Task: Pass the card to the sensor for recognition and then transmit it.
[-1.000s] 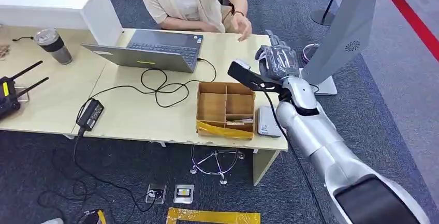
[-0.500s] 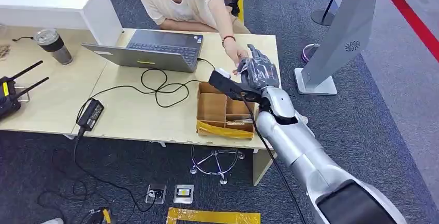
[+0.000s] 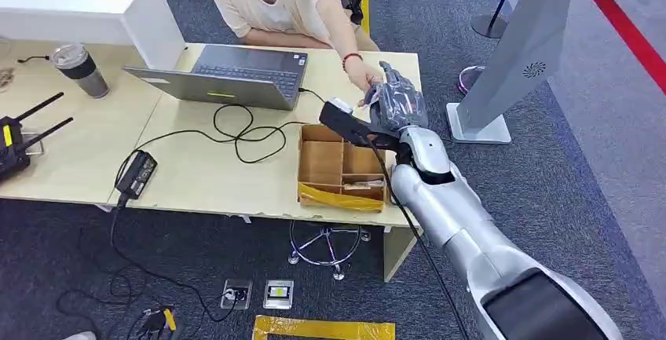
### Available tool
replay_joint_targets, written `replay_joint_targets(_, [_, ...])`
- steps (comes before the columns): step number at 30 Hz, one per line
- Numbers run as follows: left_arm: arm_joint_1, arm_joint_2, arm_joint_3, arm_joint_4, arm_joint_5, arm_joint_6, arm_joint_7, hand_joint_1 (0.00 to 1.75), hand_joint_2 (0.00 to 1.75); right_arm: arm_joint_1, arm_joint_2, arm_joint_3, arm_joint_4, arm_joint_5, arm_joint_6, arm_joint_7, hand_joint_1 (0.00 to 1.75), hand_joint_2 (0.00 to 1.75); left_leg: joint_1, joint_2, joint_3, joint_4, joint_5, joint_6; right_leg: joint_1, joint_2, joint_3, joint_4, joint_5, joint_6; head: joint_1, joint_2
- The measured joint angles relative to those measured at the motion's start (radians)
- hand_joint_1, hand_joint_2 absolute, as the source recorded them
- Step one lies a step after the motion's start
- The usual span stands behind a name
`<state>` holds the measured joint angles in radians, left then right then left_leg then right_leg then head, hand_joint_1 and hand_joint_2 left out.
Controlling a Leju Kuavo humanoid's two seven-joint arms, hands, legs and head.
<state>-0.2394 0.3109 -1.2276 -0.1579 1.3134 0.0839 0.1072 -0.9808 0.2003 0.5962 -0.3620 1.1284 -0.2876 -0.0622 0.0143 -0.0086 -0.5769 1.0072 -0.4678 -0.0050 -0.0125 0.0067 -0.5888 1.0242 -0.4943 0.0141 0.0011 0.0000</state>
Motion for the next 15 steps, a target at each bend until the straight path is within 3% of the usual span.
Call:
replay_joint_targets(1, [0.0,0.0,0.0,0.0,0.0,0.0,0.0,0.0,0.0,-0.001,0.0,0.0,0.001,0.0,0.001,0.0,0.0,0.0,0.0,0.0,0.0,0.0,0.0,0.0,0.0,0.0,0.0,0.0,0.0,0.0,0.0,0.0])
replay_joint_targets(15, [0.0,0.0,0.0,0.0,0.001,0.0,0.0,0.0,0.0,-0.002,0.001,0.0,0.005,-0.001,0.012,-0.009,0.0,0.0,0.0,0.0,0.0,0.0,0.0,0.0,0.0,0.0,0.0,0.0,0.0,0.0,0.0,0.0])
